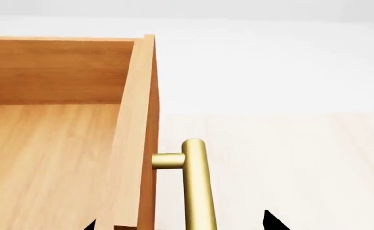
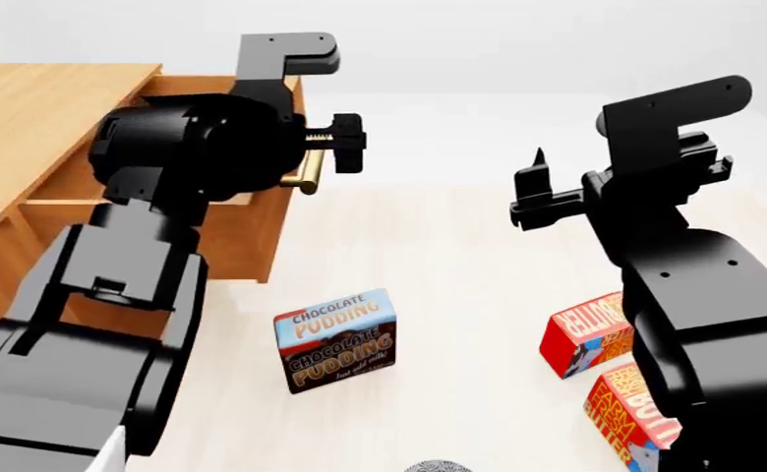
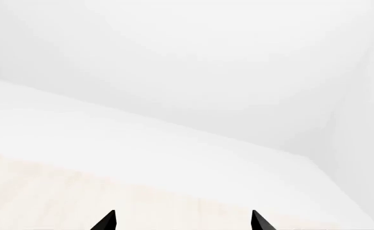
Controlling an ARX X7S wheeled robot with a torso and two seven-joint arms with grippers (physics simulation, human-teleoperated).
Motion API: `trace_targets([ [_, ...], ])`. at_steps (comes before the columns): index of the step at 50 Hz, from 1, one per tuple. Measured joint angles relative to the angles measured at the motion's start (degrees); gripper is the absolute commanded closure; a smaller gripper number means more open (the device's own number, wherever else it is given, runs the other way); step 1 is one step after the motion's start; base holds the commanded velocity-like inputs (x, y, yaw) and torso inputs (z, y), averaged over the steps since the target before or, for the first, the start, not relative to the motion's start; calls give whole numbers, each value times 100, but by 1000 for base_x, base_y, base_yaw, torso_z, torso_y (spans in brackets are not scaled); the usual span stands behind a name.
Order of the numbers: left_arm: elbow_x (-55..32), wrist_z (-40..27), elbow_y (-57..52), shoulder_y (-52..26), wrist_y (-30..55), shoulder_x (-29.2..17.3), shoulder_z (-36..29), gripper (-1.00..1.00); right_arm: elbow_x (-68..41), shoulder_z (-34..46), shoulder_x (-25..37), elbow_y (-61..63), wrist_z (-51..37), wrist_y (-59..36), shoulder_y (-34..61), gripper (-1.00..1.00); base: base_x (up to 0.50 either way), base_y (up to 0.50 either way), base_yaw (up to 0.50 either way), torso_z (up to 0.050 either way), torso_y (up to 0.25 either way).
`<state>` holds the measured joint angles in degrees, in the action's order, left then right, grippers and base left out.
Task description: Put the bowl in the top drawer of the cabinet.
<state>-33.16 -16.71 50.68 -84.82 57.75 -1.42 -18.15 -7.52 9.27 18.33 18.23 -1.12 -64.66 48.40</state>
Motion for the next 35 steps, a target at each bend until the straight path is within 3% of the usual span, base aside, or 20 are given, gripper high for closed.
trace_targets([
  [15, -778, -585, -459, 161, 154, -41, -49, -100, 0, 34, 1, -82, -34, 57, -18, -100, 0, 0, 0, 0, 1],
  [35, -1914, -1546, -1241, 648, -256, -266, -63, -100, 28, 97, -53, -287, -127, 212, -21, -100, 0, 0, 0, 0, 0],
])
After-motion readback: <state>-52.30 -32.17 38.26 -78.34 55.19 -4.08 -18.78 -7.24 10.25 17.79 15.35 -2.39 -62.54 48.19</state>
